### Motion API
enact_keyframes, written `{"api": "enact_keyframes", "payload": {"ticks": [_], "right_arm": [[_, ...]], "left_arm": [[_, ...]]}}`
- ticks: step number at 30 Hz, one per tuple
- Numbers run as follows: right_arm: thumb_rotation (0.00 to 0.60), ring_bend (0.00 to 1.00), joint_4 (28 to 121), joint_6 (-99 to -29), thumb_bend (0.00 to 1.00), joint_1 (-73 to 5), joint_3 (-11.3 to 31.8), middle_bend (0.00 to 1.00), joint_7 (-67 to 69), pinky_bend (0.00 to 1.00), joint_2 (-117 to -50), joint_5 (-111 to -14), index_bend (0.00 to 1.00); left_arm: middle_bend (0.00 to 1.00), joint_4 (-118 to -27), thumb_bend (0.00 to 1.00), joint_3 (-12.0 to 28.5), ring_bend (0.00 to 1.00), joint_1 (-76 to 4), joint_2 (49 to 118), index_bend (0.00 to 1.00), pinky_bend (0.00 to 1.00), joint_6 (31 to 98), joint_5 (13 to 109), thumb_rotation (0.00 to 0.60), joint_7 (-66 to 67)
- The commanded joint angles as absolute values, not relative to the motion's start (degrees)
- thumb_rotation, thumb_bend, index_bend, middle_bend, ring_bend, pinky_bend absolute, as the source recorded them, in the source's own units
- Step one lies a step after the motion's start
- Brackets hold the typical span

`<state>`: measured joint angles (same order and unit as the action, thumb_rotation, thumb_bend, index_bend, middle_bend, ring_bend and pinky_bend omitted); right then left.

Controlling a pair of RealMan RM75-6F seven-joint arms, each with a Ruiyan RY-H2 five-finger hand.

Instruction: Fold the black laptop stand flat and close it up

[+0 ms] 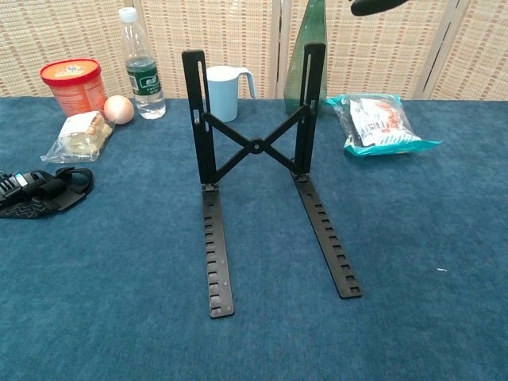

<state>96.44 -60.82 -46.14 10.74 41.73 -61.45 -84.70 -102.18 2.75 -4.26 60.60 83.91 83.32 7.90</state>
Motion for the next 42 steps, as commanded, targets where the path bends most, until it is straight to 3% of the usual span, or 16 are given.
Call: {"api": "enact_keyframes", "payload": {"ticks": [1,10,22,28,35,42], "right_arm": [[0.6,0.09,94.2,-55.5,0.0,-46.1,11.5,0.23,43.1,0.09,-60.9,-79.7,0.09],[0.6,0.09,85.5,-46.7,0.0,-47.9,12.4,0.23,50.0,0.09,-65.7,-76.1,0.09],[0.6,0.09,80.3,-45.5,0.0,-50.1,11.2,0.23,61.0,0.09,-70.6,-85.0,0.09],[0.6,0.09,81.1,-48.0,0.0,-50.3,8.4,0.23,66.8,0.09,-69.7,-91.3,0.09],[0.6,0.09,85.5,-55.5,0.0,-47.8,4.1,0.24,69.8,0.09,-65.0,-98.1,0.09],[0.6,0.09,91.8,-62.0,0.0,-45.9,-3.9,0.24,75.2,0.12,-57.3,-108.1,0.09]], "left_arm": [[0.02,-102.1,0.23,2.9,0.01,-4.4,60.7,0.12,0.01,84.0,83.3,0.6,7.9],[0.02,-101.6,0.23,3.5,0.01,-5.2,61.6,0.12,0.01,84.2,83.9,0.6,7.6],[0.02,-101.4,0.23,4.7,0.01,-7.9,63.3,0.12,0.01,82.5,84.8,0.6,7.9],[0.02,-101.3,0.23,4.6,0.01,-8.9,63.6,0.12,0.01,81.4,84.9,0.6,8.0],[0.02,-101.2,0.23,4.7,0.01,-9.3,63.6,0.12,0.01,81.2,84.5,0.6,8.1],[0.02,-101.1,0.23,5.0,0.01,-9.6,63.3,0.12,0.01,81.1,83.8,0.6,7.8]]}}
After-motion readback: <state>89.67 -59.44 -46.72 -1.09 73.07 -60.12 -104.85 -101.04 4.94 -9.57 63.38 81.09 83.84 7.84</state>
